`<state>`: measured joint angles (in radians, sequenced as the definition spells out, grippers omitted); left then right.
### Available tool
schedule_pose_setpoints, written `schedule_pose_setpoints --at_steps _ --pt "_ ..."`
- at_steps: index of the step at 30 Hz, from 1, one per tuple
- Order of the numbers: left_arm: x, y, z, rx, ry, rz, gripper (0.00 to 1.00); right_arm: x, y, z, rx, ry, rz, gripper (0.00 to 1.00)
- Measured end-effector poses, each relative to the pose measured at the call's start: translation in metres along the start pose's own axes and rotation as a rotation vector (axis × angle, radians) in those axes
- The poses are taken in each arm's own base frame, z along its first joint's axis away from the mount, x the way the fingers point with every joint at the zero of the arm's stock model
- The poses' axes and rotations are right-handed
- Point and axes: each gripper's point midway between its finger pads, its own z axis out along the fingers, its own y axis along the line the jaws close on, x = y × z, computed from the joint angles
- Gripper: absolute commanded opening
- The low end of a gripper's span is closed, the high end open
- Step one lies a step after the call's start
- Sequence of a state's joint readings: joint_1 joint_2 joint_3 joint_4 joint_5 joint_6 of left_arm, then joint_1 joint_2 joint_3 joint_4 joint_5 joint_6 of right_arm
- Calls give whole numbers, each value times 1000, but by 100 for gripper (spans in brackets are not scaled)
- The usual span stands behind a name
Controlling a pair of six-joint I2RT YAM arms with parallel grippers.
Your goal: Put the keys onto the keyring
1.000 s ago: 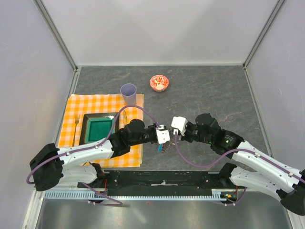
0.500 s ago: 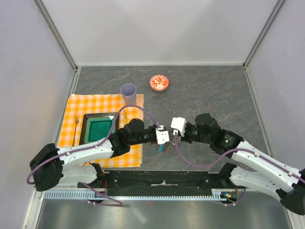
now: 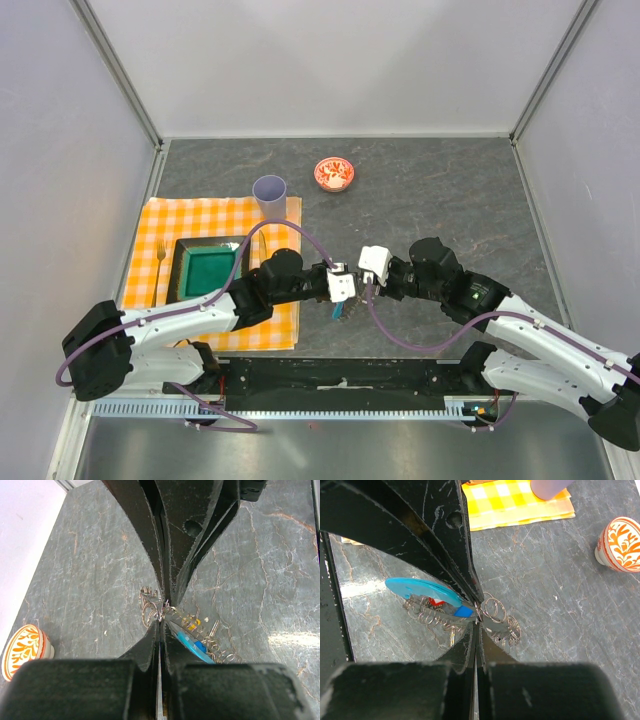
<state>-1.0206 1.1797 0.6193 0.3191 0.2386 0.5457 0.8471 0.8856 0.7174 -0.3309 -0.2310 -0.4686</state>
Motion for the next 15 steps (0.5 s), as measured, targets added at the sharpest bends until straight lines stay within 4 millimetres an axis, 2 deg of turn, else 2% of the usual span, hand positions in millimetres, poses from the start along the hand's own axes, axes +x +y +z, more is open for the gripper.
schedule_pose_setpoints --at_steps 15 --pt "4 -4 0 18 17 -6 2 1 3 3 -17 4 3 0"
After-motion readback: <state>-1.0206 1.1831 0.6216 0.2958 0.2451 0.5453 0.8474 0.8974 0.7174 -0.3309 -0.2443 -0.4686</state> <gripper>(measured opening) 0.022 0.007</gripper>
